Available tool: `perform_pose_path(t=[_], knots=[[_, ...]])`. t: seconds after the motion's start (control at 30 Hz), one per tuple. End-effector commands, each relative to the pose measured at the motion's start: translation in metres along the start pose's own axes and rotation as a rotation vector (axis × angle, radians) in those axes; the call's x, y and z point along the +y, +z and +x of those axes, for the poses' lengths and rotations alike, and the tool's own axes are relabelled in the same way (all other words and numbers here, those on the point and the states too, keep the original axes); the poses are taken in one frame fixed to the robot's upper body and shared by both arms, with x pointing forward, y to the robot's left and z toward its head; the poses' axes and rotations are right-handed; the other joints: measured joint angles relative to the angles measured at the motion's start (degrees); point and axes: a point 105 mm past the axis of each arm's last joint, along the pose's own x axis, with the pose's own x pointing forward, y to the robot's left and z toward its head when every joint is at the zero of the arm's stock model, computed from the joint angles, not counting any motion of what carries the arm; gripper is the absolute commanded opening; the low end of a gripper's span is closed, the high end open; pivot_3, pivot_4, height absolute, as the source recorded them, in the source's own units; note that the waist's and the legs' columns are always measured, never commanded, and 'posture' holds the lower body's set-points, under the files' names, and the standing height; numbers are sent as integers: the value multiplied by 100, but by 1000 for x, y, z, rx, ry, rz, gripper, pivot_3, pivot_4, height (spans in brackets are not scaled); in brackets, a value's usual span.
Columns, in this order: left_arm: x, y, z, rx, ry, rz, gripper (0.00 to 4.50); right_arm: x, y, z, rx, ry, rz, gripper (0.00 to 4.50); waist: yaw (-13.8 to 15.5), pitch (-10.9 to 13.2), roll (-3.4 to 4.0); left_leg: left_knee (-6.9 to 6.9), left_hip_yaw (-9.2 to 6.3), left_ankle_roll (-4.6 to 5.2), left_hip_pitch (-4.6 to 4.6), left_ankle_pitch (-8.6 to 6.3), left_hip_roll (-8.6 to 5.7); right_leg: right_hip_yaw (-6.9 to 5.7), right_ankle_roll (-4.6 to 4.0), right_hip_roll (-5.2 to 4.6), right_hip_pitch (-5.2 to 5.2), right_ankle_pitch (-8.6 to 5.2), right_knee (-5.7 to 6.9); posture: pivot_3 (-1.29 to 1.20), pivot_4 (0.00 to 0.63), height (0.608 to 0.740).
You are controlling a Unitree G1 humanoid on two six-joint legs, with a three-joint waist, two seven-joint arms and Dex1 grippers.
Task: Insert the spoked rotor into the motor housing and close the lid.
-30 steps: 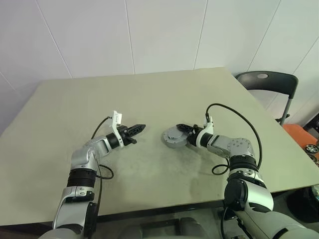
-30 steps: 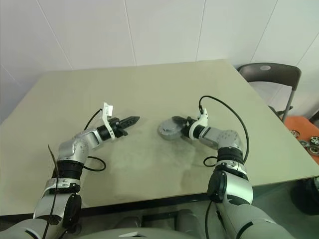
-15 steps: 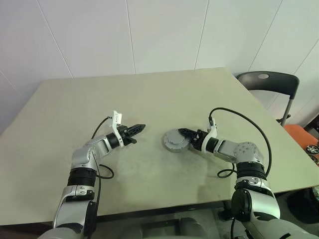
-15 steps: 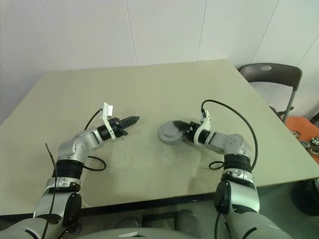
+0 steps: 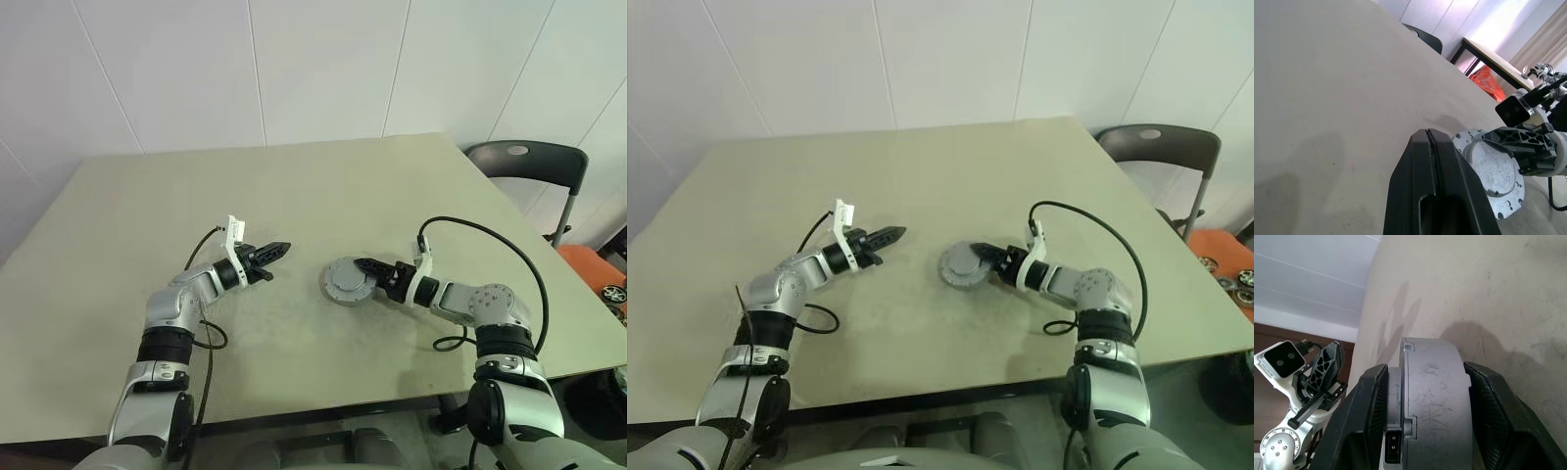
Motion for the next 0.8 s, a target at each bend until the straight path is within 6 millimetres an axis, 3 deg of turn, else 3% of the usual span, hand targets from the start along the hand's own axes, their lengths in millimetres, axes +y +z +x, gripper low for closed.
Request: perform_pose_path(t=[0.03, 0.3, 0.8], knots=[[-4, 9, 1, -13, -16, 39, 0, -19, -21, 0, 84, -84, 14, 2107, 0, 0, 0, 0, 0, 0, 0, 0, 0, 0, 0, 0, 0, 0, 0, 0, 0, 740], [-4, 8, 1, -5, -12, 51, 0, -21, -18, 1, 41, -85, -4, 1854, 1, -8, -7, 4, 0, 0, 8, 0, 0, 1, 0, 0, 8, 0, 4, 0, 0, 740], [-3, 8, 3, -1, -15, 60, 0, -23, -20, 0, 14, -91, 20, 1847, -8, -9, -7, 10, 0, -1, 13, 1, 1, 1, -1, 2, 12, 1, 10, 0, 0, 740]])
